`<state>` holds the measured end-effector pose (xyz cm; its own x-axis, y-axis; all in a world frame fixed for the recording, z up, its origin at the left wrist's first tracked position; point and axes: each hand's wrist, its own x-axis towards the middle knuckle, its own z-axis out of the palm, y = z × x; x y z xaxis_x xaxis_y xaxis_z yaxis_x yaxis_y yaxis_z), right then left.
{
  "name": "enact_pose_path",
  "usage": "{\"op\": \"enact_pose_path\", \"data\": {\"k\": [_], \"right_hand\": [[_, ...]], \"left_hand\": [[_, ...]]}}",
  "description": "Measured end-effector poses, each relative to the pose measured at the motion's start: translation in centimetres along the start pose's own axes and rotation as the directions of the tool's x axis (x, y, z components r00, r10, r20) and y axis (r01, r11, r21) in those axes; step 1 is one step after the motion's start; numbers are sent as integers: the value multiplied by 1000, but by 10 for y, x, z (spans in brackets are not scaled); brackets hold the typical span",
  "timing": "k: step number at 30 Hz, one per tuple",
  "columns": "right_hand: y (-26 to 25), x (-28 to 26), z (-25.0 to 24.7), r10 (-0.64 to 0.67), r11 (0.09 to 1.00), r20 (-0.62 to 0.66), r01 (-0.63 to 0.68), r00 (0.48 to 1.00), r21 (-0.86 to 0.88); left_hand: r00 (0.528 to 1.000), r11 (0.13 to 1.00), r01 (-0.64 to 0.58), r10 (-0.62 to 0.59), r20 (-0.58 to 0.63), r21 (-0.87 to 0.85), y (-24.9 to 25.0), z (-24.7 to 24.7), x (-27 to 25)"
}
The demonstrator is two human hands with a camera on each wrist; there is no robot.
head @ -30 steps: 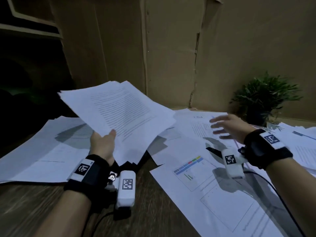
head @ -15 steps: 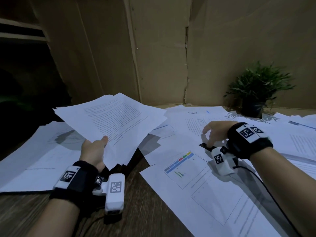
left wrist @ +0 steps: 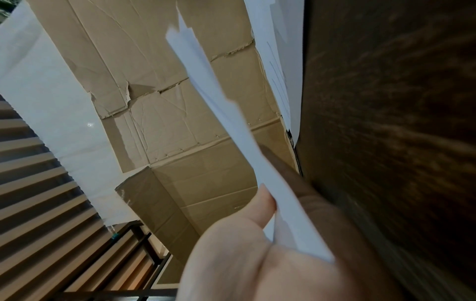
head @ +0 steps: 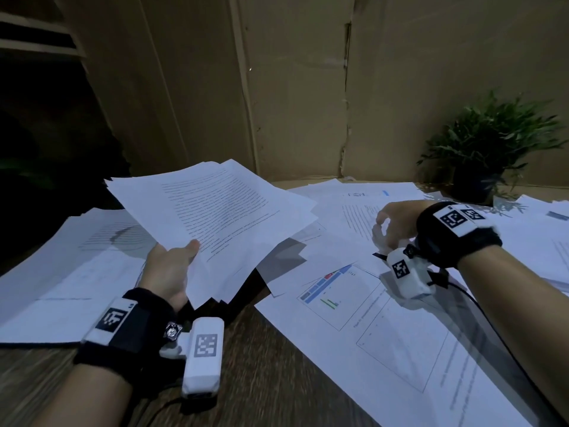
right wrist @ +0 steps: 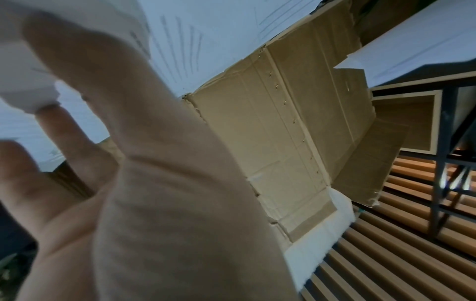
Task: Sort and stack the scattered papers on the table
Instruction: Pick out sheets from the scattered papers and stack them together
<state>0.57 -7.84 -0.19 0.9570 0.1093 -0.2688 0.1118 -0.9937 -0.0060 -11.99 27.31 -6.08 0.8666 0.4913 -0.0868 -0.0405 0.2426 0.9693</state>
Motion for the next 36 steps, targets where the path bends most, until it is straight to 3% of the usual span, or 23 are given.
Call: {"op": "enact_pose_path", "data": {"k": [8,14,19,23,32,34,36], "right_hand": [[-26,-4,0,-115,990,25,113,993,90],[-31,-4,2,-85,986,26,80,996,146],[-32,-6,3,-108,972,62,92,992,217],[-35,-10,5,-83,979,44,73,996,192],[-45,-14,5,-118,988,92,108,989,108],[-44,-11,7,-135,975,43,124,990,185],[-41,-6,7,-140,950,-91,160,986,267]], "left_hand": [[990,1000,-25,26,-140,10,0,-10,11],[981,999,-27,36,-189,45,-4,-12,20],[982,1000,-18,19,-190,9,-1,-15,19],[983,999,38,-39,-178,-6,-3,-20,22],[983,1000,10,-10,-183,1,-2,-13,18],[984,1000,21,-24,-178,-21,0,-12,12],[990,999,15,-20,-137,-40,2,-9,7]]}}
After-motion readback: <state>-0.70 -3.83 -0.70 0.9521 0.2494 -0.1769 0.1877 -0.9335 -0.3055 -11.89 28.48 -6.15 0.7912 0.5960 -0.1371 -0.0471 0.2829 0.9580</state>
